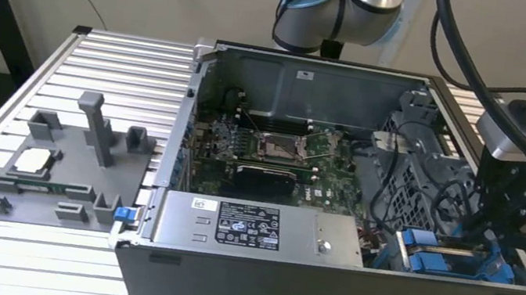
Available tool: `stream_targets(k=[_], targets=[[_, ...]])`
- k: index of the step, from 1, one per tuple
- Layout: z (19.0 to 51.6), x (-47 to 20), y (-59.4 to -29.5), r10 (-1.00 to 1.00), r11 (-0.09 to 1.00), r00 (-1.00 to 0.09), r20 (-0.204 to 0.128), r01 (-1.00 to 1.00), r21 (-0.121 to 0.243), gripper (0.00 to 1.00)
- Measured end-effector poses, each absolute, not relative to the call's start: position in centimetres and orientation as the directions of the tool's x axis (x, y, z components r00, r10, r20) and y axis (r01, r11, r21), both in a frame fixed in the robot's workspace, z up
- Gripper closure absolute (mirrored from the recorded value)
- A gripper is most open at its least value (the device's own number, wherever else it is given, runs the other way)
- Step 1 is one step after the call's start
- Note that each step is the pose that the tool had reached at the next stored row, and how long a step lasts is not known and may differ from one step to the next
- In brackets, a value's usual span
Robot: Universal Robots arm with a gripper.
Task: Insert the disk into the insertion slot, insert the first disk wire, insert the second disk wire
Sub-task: 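Insert the first disk wire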
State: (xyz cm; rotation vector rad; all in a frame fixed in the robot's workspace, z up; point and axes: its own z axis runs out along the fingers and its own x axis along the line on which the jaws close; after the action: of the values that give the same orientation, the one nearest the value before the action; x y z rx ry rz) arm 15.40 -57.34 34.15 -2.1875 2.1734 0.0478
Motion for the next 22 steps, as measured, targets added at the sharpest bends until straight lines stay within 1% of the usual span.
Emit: stream_targets(k=[16, 22], targets=[[33.7, 15.3, -57.3, -0.998, 0.002, 0.0, -0.064, -1.0, -0.019, 1.0], [33.1, 15.3, -57.3, -0.998, 0.002, -0.001, -0.063, -1.0, -0.019, 1.0]])
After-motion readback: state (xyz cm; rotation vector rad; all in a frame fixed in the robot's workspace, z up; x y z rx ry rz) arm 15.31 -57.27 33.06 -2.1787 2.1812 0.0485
